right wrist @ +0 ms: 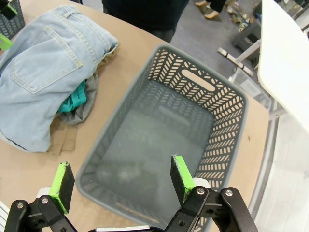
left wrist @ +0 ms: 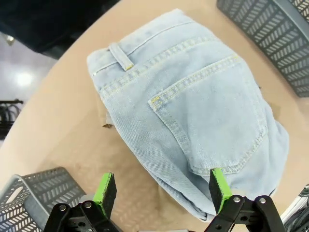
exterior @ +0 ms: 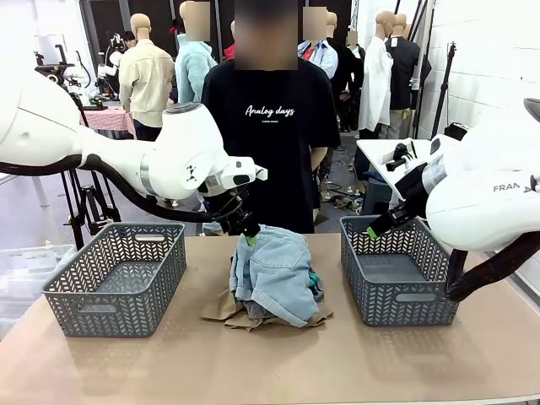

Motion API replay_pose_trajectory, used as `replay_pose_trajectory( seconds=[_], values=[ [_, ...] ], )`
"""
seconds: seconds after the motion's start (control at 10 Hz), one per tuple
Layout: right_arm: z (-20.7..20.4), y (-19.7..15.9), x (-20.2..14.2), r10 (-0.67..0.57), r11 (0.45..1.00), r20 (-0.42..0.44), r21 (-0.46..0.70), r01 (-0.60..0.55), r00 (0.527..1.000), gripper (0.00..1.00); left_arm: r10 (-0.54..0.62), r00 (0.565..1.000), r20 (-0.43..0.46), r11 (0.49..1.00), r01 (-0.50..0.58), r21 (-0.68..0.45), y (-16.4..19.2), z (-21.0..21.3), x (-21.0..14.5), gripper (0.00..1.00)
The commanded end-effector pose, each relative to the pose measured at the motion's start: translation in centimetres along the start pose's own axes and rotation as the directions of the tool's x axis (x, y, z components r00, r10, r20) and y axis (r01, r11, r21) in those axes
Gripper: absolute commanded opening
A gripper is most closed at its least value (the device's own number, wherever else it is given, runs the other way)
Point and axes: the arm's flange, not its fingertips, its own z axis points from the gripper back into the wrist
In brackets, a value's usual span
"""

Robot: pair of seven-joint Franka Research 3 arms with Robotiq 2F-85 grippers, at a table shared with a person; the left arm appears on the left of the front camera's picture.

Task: Sort the tops and bottoms.
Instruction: Lift clothes from the center of the table with your left hand.

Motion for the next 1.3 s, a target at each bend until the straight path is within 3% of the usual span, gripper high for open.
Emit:
replay_pose_trajectory(
  seconds=[0.0, 0.1, 0.3, 0.5, 1.2],
  values=[
    [-0.3, -0.1, 0.0, -0.003, 1.000, 0.009, -0.002, 0.003, 1.000, 1.00, -0.002, 0.999, 0.034, 1.000, 0.002, -0.004, -0.7, 1.2, -1.3, 1.00],
    [-0.3, -0.1, 0.0, -0.003, 1.000, 0.009, -0.002, 0.003, 1.000, 1.00, 0.000, 1.000, 0.000, 1.000, 0.000, 0.000, 0.0, 0.0, 0.0, 1.00],
    [-0.3, -0.1, 0.0, -0.003, 1.000, 0.009, -0.002, 0.003, 1.000, 1.00, 0.041, 0.999, 0.001, 0.999, -0.041, 0.025, -2.8, -0.5, 0.9, 1.00],
    [-0.3, -0.1, 0.0, -0.003, 1.000, 0.009, -0.002, 0.003, 1.000, 1.00, 0.071, 0.997, -0.043, 0.997, -0.072, -0.023, -4.3, -2.3, 1.3, 1.00],
    [-0.3, -0.1, 0.0, -0.003, 1.000, 0.009, -0.002, 0.003, 1.000, 1.00, 0.136, 0.985, -0.111, 0.989, -0.141, -0.046, -4.8, -5.1, 1.4, 1.00]
  ],
)
